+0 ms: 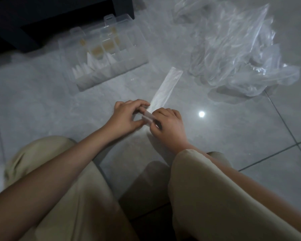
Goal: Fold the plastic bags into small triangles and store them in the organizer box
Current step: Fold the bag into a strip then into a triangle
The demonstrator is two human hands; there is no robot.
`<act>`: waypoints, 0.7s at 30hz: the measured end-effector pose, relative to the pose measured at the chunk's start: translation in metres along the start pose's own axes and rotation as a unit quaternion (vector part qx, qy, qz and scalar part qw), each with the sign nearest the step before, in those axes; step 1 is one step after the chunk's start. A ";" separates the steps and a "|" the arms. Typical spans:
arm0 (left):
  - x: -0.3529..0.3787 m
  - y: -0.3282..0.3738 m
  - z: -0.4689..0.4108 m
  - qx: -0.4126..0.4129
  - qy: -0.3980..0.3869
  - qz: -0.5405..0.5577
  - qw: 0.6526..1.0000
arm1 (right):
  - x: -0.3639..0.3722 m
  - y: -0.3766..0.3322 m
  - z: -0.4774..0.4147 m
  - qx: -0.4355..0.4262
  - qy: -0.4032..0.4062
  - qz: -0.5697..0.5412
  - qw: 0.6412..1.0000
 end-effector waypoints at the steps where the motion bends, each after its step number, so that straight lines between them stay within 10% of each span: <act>1: -0.001 -0.001 -0.001 -0.007 0.015 0.014 1.000 | -0.002 0.000 0.000 0.005 0.004 -0.009 1.000; 11: 0.004 -0.003 -0.011 -0.080 0.062 0.012 0.995 | -0.013 0.019 -0.019 0.182 -0.044 -0.213 0.959; 21: 0.005 -0.003 -0.012 -0.106 0.072 0.006 0.992 | -0.014 0.026 -0.039 0.199 -0.076 -0.189 0.959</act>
Point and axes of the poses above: each hand's wrist, its own z-axis away from the middle knuckle, its own x-axis out of the palm, y = z × x, the point moved 4 cm from there along -z, towards the middle knuckle, and after that the axes turned 1 degree about x, right-handed, at the moved point
